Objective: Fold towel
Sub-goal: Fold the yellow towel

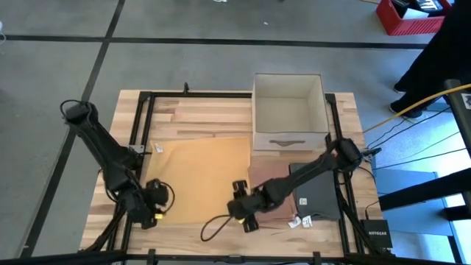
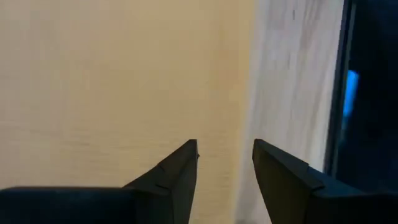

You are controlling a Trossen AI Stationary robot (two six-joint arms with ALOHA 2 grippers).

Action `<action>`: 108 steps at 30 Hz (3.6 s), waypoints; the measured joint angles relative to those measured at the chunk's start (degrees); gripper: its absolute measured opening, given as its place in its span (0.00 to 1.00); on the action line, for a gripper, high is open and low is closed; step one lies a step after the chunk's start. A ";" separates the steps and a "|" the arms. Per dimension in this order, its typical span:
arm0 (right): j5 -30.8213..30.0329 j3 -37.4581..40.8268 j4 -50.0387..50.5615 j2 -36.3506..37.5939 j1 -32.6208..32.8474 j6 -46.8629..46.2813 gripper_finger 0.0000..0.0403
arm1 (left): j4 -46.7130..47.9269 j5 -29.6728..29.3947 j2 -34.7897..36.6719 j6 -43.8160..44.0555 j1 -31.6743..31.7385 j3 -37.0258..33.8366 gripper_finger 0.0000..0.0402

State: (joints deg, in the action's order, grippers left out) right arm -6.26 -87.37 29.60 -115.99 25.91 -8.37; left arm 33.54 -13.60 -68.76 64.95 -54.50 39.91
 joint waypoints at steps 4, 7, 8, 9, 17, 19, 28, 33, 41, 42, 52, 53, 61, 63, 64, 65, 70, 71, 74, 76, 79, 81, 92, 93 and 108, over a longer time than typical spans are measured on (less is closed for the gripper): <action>-8.51 -7.62 12.11 1.40 -3.12 11.43 0.57 | 15.99 -14.28 5.32 -5.52 2.22 9.25 0.37; -12.47 -10.46 13.08 1.43 -8.76 19.52 0.57 | 25.75 -25.88 8.57 -6.53 5.44 11.78 0.37; -12.49 -10.71 12.72 1.43 -11.12 21.40 0.57 | 27.62 -27.37 9.79 -6.73 7.28 11.88 0.37; -11.87 -10.56 11.66 1.43 -13.65 22.72 0.57 | 29.83 -28.11 10.94 -6.65 9.29 11.84 0.37; -3.91 -8.37 9.81 -0.57 -29.37 18.88 0.57 | 38.89 -23.09 17.05 -5.82 27.63 6.67 0.37; -1.52 -8.14 8.71 -1.18 -31.84 19.05 0.57 | 38.72 -20.82 17.24 -8.89 32.54 5.82 0.37; 3.76 -7.24 9.99 -6.05 -37.97 19.81 0.57 | 35.78 -15.30 17.35 -21.40 50.91 1.61 0.37; 4.47 -7.27 10.88 -8.37 -38.34 23.04 0.56 | 29.63 -7.16 16.85 -31.53 58.08 -1.21 0.37; 6.12 -7.59 9.32 -9.50 -38.31 24.71 0.36 | 25.60 -4.55 16.56 -29.98 61.33 -1.97 0.37; 5.99 -7.98 9.54 -9.50 -38.31 24.71 0.31 | 24.89 -4.55 16.51 -30.76 61.33 -1.98 0.37; 5.13 -10.13 10.97 -9.09 -30.94 23.66 0.05 | 20.45 -4.57 16.46 -33.75 61.30 -1.98 0.37; 4.76 -10.01 10.89 -9.09 -29.79 23.33 0.04 | 20.42 -4.56 16.46 -34.01 61.27 -1.98 0.37; -0.59 -8.92 14.43 -8.91 -21.80 17.00 0.01 | 19.79 -4.30 16.42 -35.24 60.84 -2.05 0.37; -1.47 -7.66 15.00 -8.87 -20.27 15.64 0.01 | 19.75 -3.29 16.38 -35.54 60.16 -2.05 0.37; -2.04 -6.98 15.07 -8.87 -19.74 14.88 0.01 | 19.73 -3.02 16.20 -35.65 59.65 -2.05 0.37; -2.99 -6.33 14.94 -8.87 -19.31 14.66 0.02 | 19.75 -2.88 15.96 -35.65 59.14 -2.05 0.37; -5.35 -5.36 13.34 -8.87 -19.60 14.48 0.01 | 19.85 -2.06 13.61 -35.69 56.74 -2.05 0.37; -5.57 -5.62 13.55 -8.83 -19.87 14.44 0.01 | 20.05 -1.33 13.14 -35.67 56.17 -2.07 0.37; -5.73 -6.15 13.46 -8.51 -20.42 14.49 0.01 | 20.24 2.69 12.07 -34.53 53.52 -2.07 0.37; -5.55 -6.32 13.54 -8.50 -20.49 14.58 0.01 | 19.88 5.10 11.88 -32.52 50.68 -2.07 0.37; -4.86 -6.32 13.66 -8.50 -20.72 14.72 0.01 | 19.79 7.97 11.90 -28.77 45.14 -2.07 0.37; -4.30 -6.32 13.69 -8.50 -20.72 14.68 0.01 | 20.66 9.38 11.73 -26.17 40.29 -2.07 0.37; -3.61 -6.32 12.89 -8.49 -20.70 14.64 0.01 | 19.62 9.94 5.87 -13.78 21.53 -7.78 0.37; -3.61 -6.32 12.88 -8.50 -20.70 14.64 0.01 | 19.86 9.89 5.47 -12.90 20.91 -8.65 0.37; -3.14 -6.34 12.27 -8.48 -20.70 14.62 0.01 | 14.58 9.01 5.40 -16.36 18.27 -15.09 0.37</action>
State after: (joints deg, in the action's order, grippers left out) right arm -9.40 -93.71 41.87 -124.47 5.21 6.25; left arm 48.12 -4.59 -63.36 48.59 -36.23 24.82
